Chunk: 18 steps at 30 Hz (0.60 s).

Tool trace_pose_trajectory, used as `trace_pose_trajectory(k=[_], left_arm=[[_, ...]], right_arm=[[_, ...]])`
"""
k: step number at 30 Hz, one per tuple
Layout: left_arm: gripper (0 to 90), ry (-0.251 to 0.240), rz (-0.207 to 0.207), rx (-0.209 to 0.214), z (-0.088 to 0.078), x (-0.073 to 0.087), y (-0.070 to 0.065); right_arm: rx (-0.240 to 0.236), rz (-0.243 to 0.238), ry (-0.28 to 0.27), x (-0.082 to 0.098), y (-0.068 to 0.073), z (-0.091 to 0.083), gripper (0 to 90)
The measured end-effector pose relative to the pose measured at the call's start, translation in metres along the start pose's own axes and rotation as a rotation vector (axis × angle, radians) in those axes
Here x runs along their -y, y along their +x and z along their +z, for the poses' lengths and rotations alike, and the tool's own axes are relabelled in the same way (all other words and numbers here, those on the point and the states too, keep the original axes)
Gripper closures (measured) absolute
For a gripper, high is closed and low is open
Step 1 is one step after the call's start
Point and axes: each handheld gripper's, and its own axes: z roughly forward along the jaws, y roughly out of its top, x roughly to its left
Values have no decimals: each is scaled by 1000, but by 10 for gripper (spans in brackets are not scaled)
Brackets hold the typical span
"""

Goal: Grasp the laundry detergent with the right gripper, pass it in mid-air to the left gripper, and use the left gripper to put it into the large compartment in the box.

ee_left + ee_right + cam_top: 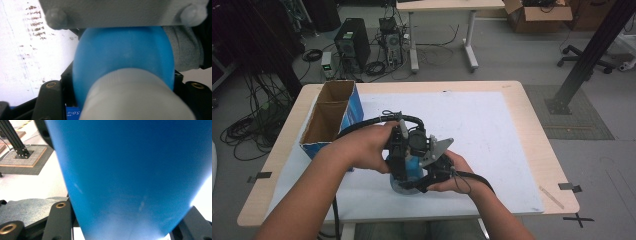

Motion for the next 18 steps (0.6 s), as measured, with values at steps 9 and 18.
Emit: trace_pose_trajectory(k=[9, 18], left_arm=[[388, 31, 13, -33, 0, -3, -2], [394, 24, 15, -45, -1, -3, -2]], right_arm=[[15, -13, 6, 0, 1, 0, 443], [43, -22, -11, 0, 1, 0, 427]])
